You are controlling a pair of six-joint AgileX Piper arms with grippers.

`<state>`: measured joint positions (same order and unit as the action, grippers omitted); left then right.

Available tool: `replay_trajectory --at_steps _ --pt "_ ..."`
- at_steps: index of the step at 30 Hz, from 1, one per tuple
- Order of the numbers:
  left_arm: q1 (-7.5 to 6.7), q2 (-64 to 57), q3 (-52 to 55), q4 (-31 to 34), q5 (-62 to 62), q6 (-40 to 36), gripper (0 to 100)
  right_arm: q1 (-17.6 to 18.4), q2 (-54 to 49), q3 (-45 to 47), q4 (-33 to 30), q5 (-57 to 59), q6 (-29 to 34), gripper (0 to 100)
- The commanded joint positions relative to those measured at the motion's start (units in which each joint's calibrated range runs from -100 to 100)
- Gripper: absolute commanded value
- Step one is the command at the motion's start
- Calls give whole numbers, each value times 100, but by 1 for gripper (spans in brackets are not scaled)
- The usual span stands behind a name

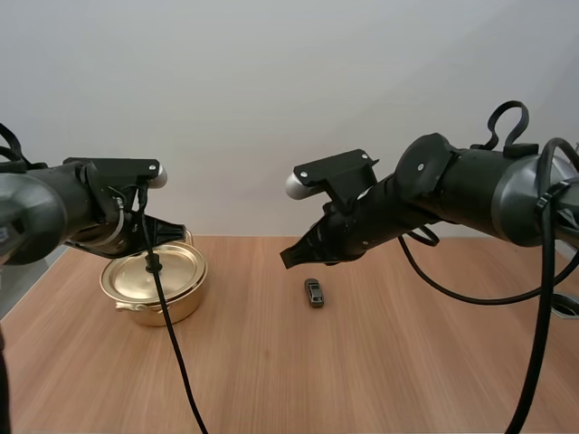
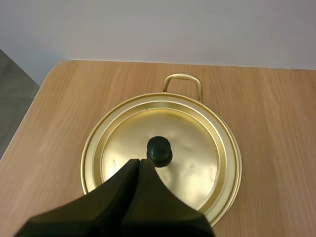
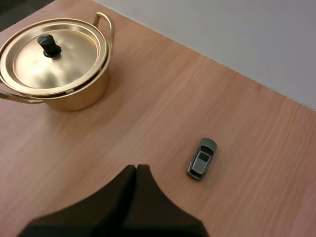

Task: Open the pot, put the car inside, and close it

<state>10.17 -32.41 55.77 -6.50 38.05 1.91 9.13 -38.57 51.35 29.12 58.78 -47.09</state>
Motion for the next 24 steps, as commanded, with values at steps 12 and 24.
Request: replay_trajectory --at_steps 12,24 --pt "-3 4 -5 239 -274 612 100 4 -3 -3 -375 -558 462 100" --pt "-3 860 -5 -394 -1104 621 100 4 -3 -3 -441 -638 462 100"
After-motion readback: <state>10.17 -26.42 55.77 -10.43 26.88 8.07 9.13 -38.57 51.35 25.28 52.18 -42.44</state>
